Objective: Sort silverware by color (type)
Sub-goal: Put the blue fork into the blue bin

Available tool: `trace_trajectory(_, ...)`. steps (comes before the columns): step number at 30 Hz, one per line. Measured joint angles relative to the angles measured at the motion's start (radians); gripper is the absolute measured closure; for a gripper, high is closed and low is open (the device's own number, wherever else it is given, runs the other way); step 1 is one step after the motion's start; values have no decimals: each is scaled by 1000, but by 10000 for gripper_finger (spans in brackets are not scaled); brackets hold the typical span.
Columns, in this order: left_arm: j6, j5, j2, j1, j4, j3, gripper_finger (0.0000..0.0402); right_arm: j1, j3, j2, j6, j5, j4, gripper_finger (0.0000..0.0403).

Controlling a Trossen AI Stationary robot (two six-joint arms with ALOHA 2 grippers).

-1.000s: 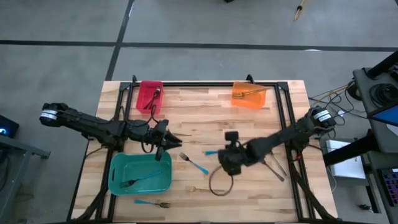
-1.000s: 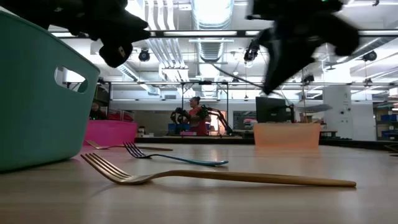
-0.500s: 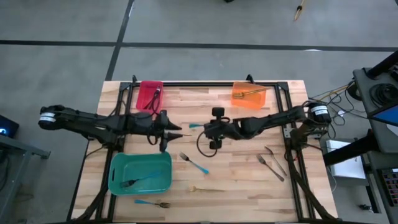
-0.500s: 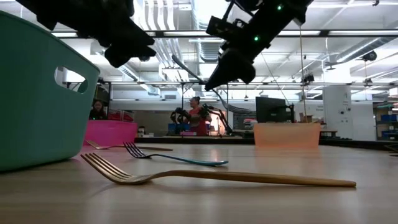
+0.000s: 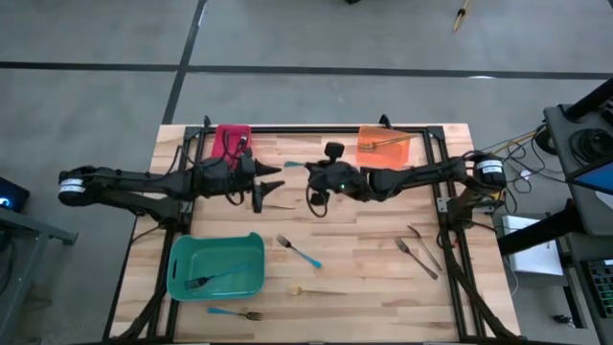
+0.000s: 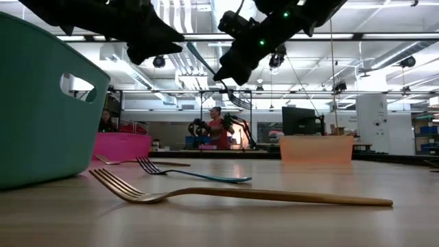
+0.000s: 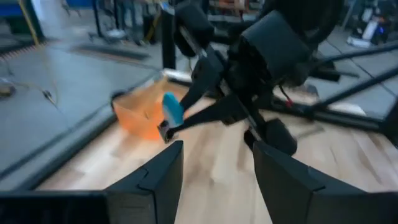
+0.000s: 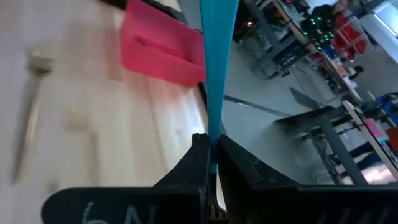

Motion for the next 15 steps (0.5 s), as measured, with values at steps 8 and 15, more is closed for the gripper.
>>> trace_trajectory(8,21,0,4,58,66,0,232,-61,16,5,-1,-28,29,391)
trace_trajectory(15,57,0,2,91,69,0,232,-99,16,5,-70,-33,45,391)
